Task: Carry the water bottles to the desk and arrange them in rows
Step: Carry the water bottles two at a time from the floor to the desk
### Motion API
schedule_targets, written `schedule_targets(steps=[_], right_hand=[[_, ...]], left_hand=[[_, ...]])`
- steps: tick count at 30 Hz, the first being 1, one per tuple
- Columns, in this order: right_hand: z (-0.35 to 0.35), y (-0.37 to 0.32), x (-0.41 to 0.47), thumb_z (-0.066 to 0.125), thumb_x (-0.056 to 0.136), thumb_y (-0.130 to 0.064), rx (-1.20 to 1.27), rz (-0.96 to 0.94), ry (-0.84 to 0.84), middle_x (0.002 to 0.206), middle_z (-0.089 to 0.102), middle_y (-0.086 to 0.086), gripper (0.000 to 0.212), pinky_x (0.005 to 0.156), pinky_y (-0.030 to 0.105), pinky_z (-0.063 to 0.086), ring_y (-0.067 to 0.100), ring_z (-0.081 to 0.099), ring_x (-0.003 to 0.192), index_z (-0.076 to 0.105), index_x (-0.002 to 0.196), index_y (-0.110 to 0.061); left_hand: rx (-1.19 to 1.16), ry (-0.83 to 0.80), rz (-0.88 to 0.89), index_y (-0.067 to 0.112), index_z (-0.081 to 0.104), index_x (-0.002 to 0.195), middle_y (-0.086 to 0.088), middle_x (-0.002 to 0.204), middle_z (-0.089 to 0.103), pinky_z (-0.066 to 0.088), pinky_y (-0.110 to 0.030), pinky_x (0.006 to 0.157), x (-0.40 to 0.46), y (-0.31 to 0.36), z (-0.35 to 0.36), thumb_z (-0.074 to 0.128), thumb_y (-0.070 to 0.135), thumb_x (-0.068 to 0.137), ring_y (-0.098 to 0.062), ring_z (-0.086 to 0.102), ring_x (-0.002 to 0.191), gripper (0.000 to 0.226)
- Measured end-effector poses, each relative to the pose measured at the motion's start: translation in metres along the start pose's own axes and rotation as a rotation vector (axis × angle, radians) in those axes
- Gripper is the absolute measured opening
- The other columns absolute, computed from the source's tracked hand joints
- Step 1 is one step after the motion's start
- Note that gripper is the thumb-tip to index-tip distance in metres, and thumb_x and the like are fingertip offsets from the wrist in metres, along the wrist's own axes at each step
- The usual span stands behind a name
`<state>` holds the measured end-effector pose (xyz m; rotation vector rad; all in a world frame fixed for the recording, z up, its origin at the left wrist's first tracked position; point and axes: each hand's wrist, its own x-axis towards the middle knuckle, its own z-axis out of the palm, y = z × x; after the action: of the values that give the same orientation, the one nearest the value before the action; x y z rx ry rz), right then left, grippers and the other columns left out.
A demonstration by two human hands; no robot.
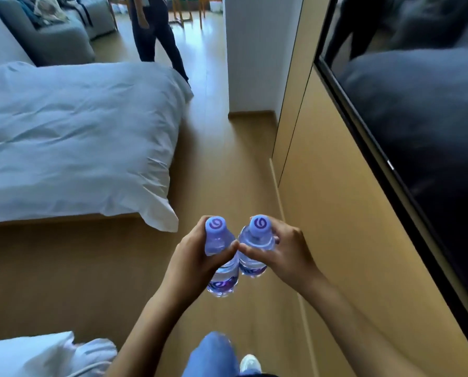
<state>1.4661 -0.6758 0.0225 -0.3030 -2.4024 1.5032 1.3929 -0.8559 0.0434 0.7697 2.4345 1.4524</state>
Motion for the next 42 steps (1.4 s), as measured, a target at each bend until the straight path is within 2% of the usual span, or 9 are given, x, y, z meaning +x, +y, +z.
schedule_targets(steps=[6,12,16,21,26,30,37,40,42], right_hand=[[0.003,0.022,0.137,0.085,0.072,-0.039,0.001,0.009,-0.008,0.088,0.074,-0.006,0.035,0.075,0.041,0.056,0.012,0.07,0.082,0.069,0.096,-0.019],[0.015,0.032,0.292,0.086,0.071,-0.039,-0.01,0.022,0.013,0.091,0.075,-0.006,0.041,0.077,0.039,0.058,0.009,0.071,0.085,0.07,0.102,-0.018],[0.019,0.035,0.39,0.087,0.071,-0.038,0.007,0.042,0.042,0.092,0.075,-0.008,0.041,0.079,0.037,0.059,0.006,0.071,0.086,0.07,0.103,-0.019],[0.021,0.051,0.505,0.087,0.07,-0.034,0.036,0.082,0.069,0.089,0.075,-0.005,0.036,0.079,0.042,0.057,0.014,0.072,0.084,0.071,0.098,-0.017],[0.023,0.079,0.638,0.086,0.069,-0.041,0.015,0.076,0.046,0.086,0.075,-0.007,0.036,0.075,0.042,0.058,0.011,0.071,0.081,0.071,0.094,-0.02],[0.022,0.094,0.758,0.085,0.068,-0.046,-0.021,0.018,0.026,0.089,0.075,-0.008,0.042,0.076,0.04,0.058,0.011,0.07,0.082,0.071,0.098,-0.021],[0.029,0.103,0.957,0.076,0.069,-0.061,-0.034,-0.065,-0.033,0.098,0.071,-0.015,0.051,0.078,0.026,0.06,0.003,0.07,0.089,0.064,0.109,-0.031],[0.043,0.109,1.039,0.07,0.065,-0.07,-0.008,-0.057,-0.059,0.099,0.073,-0.011,0.063,0.079,0.03,0.061,0.007,0.071,0.088,0.067,0.109,-0.024],[0.057,0.114,1.094,0.069,0.064,-0.072,0.004,-0.061,-0.077,0.096,0.073,-0.012,0.066,0.078,0.028,0.06,0.005,0.071,0.086,0.069,0.107,-0.022]], left_hand=[[-0.008,0.03,0.036,0.028,0.052,0.093,0.011,0.085,0.064,0.053,-0.038,0.071,0.135,-0.032,-0.013,0.066,0.053,0.077,-0.014,0.064,0.079,0.033],[0.028,0.042,0.087,0.034,0.052,0.094,0.015,0.086,0.064,0.054,-0.038,0.068,0.291,-0.067,-0.042,0.067,0.055,0.075,-0.012,0.064,0.078,0.032],[0.065,0.023,0.108,0.034,0.05,0.096,0.016,0.086,0.063,0.054,-0.039,0.069,0.391,-0.083,-0.064,0.067,0.057,0.075,-0.011,0.063,0.077,0.036],[0.026,0.056,0.062,0.03,0.054,0.096,0.013,0.086,0.065,0.055,-0.043,0.071,0.503,-0.107,-0.078,0.069,0.054,0.073,-0.013,0.065,0.078,0.036],[-0.024,0.078,0.011,0.028,0.056,0.093,0.009,0.083,0.066,0.054,-0.046,0.074,0.629,-0.138,-0.086,0.069,0.053,0.072,-0.017,0.066,0.078,0.036],[-0.016,0.11,-0.011,0.029,0.056,0.09,0.011,0.081,0.066,0.053,-0.036,0.072,0.741,-0.15,-0.097,0.076,0.041,0.073,-0.011,0.065,0.075,0.029],[-0.008,0.193,-0.02,0.017,0.06,0.095,0.005,0.082,0.068,0.052,-0.031,0.074,0.92,-0.161,-0.137,0.075,0.039,0.071,-0.016,0.066,0.079,0.036],[0.033,0.22,-0.013,0.016,0.059,0.093,0.006,0.08,0.067,0.049,-0.023,0.071,0.994,-0.179,-0.16,0.082,0.03,0.076,-0.015,0.065,0.075,0.032],[0.057,0.23,-0.005,0.018,0.058,0.093,0.006,0.08,0.067,0.049,-0.022,0.071,1.045,-0.195,-0.176,0.08,0.025,0.077,-0.016,0.064,0.074,0.029]])
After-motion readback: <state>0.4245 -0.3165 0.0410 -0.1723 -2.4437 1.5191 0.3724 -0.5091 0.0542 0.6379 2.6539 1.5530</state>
